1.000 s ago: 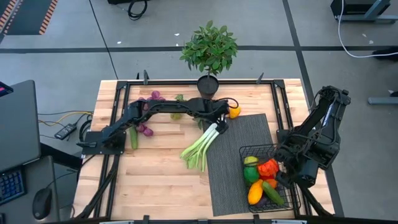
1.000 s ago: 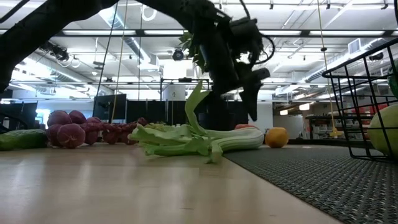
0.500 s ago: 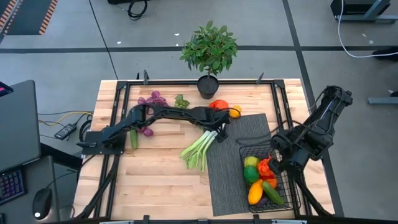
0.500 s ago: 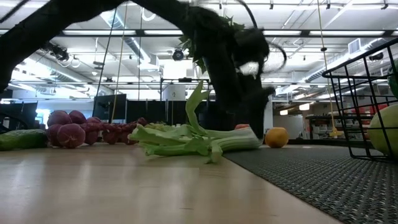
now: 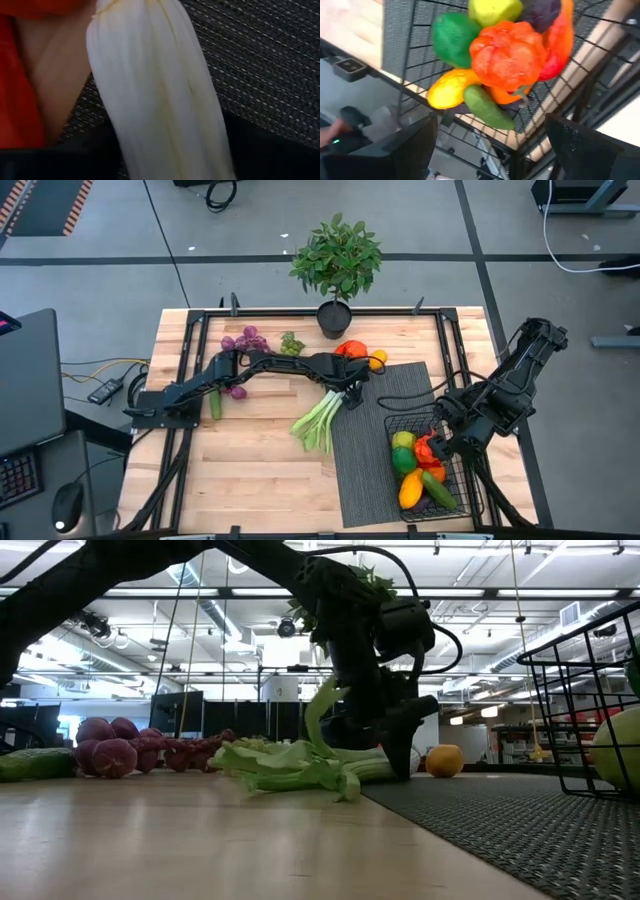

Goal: Build produce basket
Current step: Put the lettuce into the black wire basket

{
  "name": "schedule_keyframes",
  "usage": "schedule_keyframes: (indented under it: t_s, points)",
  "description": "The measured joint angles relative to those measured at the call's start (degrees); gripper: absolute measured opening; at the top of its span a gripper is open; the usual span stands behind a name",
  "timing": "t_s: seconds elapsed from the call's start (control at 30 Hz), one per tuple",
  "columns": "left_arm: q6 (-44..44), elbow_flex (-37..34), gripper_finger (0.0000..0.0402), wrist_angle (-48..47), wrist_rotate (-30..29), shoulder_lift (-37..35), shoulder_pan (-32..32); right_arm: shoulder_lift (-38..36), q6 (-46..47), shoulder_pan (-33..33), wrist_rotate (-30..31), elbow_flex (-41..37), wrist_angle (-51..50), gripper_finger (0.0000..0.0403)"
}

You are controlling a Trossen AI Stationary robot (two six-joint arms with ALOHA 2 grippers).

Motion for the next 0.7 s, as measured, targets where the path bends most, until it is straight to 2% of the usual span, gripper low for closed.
schedule_keyframes:
  t_s: [0.2,0.33,0.5,0.7]
  points:
    - [-0.8,0.56,0.019,0.94,0.45,0.14,0.07,-0.07,-0.09,0.03,-0.31,0.0,-0.6,0.0366]
    - [-0.6,2.96,0.015,-1.58,0.75,0.54,0.11,-0.07,0.13,0.22,-0.3,0.0,-0.58,0.0365]
    - [2.1,7.62,0.0136,-4.17,1.54,0.43,-0.13,-0.07,0.07,0.22,0.14,0.0,-0.73,0.0365]
    - [5.21,17.99,0.0134,-13.65,1.64,0.07,0.0,-0.07,0.07,0.22,0.22,0.0,-0.71,0.0365]
